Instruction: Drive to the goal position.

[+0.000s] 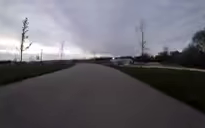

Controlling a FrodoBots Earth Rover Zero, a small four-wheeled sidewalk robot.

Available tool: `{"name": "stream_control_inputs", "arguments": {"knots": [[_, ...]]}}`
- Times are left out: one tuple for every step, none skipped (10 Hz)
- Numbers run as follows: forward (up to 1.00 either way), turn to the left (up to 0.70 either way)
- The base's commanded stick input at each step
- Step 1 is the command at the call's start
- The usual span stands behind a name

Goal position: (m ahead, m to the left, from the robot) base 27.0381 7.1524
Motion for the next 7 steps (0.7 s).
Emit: {"name": "stream_control_inputs", "arguments": {"knots": [[1.0,0.0],[1.0,0.0],[1.0,0.0],[1.0,0.0],[1.0,0.0],[1.0,0.0],[1.0,0.0]]}}
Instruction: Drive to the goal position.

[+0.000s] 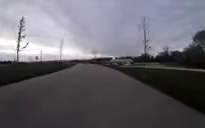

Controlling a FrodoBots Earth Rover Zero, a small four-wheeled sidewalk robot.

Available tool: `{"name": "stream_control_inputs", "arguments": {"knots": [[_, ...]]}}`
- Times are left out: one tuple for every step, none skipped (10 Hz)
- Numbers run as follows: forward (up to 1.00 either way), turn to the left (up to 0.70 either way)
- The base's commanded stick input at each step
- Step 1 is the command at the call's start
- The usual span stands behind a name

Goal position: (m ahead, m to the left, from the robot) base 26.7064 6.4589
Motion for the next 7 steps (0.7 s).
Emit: {"name": "stream_control_inputs", "arguments": {"knots": [[1.0,0.0],[1.0,0.0],[1.0,0.0],[1.0,0.0],[1.0,0.0],[1.0,0.0],[1.0,0.0]]}}
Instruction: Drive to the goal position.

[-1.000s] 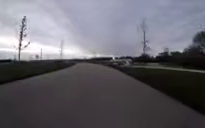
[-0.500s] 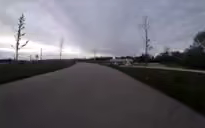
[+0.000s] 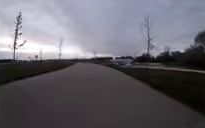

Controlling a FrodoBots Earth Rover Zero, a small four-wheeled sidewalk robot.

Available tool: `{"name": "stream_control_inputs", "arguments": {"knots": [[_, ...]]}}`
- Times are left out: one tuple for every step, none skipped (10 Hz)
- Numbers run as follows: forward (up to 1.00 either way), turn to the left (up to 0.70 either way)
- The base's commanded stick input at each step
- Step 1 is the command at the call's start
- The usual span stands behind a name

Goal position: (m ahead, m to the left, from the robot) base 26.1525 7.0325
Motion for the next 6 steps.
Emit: {"name": "stream_control_inputs", "arguments": {"knots": [[1.0,0.0],[1.0,0.0],[1.0,0.0],[1.0,0.0],[1.0,0.0],[1.0,0.0]]}}
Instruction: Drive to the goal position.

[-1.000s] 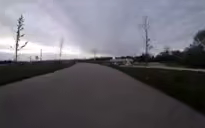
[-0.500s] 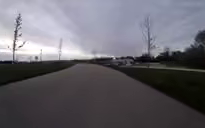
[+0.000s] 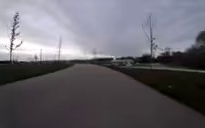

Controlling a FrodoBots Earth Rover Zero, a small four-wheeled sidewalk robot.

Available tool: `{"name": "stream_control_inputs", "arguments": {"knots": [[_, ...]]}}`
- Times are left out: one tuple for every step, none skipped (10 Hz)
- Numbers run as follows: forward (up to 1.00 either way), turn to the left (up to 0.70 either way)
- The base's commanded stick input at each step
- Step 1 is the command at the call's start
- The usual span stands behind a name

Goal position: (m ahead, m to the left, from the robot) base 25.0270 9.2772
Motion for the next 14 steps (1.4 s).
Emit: {"name": "stream_control_inputs", "arguments": {"knots": [[1.0,0.0],[1.0,0.0],[1.0,0.0],[1.0,0.0],[1.0,0.0],[1.0,0.0],[1.0,0.0],[1.0,0.0],[1.0,0.02],[1.0,0.24],[1.0,0.35],[1.0,0.35],[1.0,0.27],[1.0,0.13]]}}
